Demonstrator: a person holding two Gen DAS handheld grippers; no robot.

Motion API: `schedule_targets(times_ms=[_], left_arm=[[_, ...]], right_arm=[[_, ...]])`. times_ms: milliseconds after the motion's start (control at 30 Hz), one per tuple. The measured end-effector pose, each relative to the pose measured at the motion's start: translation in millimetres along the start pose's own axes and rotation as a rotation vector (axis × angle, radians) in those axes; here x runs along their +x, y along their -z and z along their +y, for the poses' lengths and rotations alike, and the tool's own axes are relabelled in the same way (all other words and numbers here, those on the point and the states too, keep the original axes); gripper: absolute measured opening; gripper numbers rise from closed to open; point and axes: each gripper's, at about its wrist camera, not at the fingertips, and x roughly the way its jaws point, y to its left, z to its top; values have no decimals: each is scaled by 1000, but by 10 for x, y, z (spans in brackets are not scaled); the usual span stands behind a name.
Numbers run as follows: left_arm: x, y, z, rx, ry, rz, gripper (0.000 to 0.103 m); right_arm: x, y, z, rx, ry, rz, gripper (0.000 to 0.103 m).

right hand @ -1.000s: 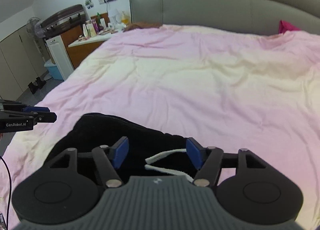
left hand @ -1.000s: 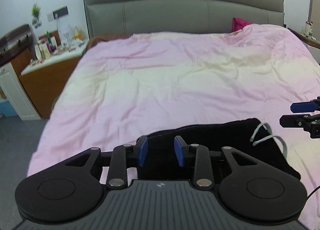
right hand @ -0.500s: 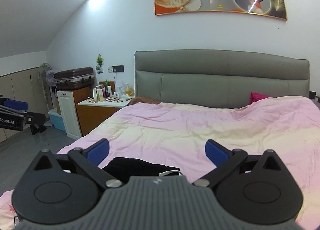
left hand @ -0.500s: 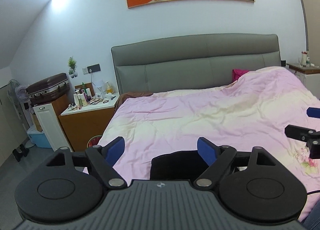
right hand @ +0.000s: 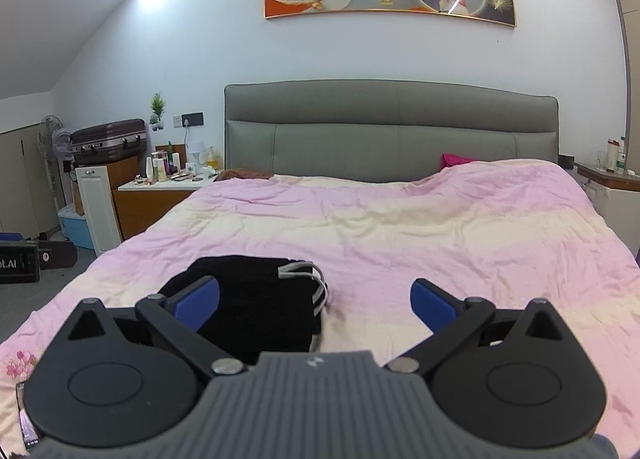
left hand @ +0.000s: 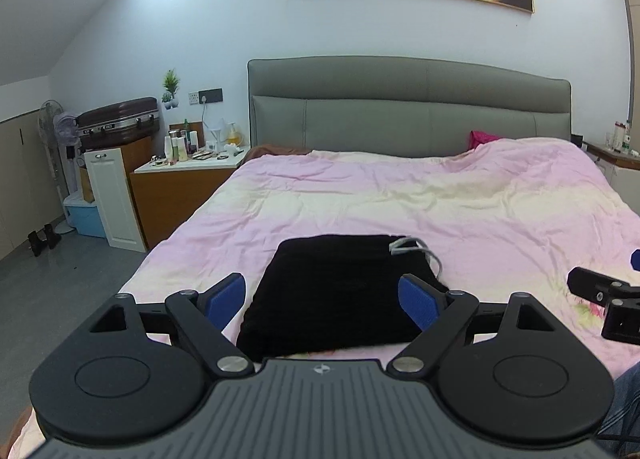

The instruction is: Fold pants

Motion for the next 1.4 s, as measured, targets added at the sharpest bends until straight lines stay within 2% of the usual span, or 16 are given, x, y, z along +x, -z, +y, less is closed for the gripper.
schedule_targets(times_ms=[233, 367, 533, 1400], left_arm=[[3, 265, -114, -12, 28, 44, 101], [-50, 264, -186, 4, 36, 48, 101], [-77, 253, -255, 13, 26, 55, 101], [-67, 252, -246, 14, 41, 87, 101]], right_arm=[[-154, 228, -64, 11, 36, 18, 98], [-177, 240, -39, -15, 33, 25, 98], [-170, 204, -114, 18, 33, 34, 98], [-115, 161, -240, 57, 7, 93, 98]])
